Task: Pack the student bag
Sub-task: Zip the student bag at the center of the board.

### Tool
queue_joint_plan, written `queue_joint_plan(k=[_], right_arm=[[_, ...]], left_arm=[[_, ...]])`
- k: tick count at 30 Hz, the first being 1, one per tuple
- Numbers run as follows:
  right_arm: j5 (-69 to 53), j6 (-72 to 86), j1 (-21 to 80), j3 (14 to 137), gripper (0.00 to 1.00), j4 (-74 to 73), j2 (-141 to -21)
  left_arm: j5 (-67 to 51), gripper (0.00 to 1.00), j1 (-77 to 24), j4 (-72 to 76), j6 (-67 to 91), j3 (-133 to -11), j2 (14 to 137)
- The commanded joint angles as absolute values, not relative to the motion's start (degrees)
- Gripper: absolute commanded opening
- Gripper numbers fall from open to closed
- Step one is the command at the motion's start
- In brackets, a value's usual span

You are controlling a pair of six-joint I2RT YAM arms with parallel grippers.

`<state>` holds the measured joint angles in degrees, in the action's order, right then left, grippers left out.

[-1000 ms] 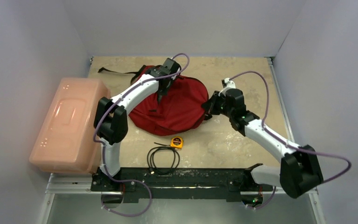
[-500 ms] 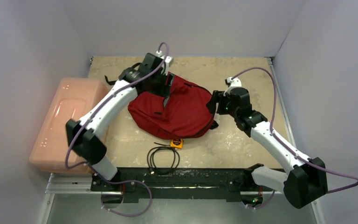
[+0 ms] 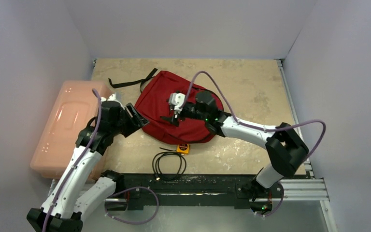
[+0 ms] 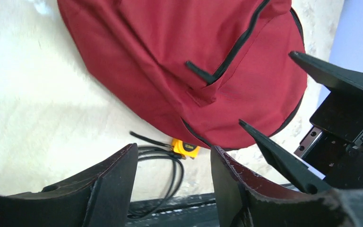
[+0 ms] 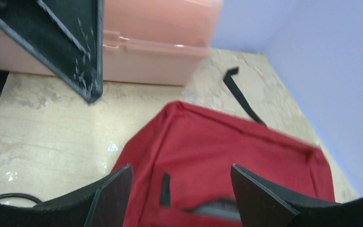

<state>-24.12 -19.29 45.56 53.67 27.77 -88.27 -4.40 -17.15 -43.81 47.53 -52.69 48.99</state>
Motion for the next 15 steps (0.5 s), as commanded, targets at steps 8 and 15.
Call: queue_joint_plan(k=[8, 15], right_arm=[[-20.0, -33.9, 49.8, 74.1, 0.64, 6.7, -102.5], [-10.1, -31.1, 50.2, 74.4, 0.51, 4.1, -104.8]], left_arm=[[1.9, 0.55, -17.1, -50.4, 64.5, -49.1, 45.2], [2.7, 0.53, -17.1, -51.6, 62.7, -50.2, 48.0]])
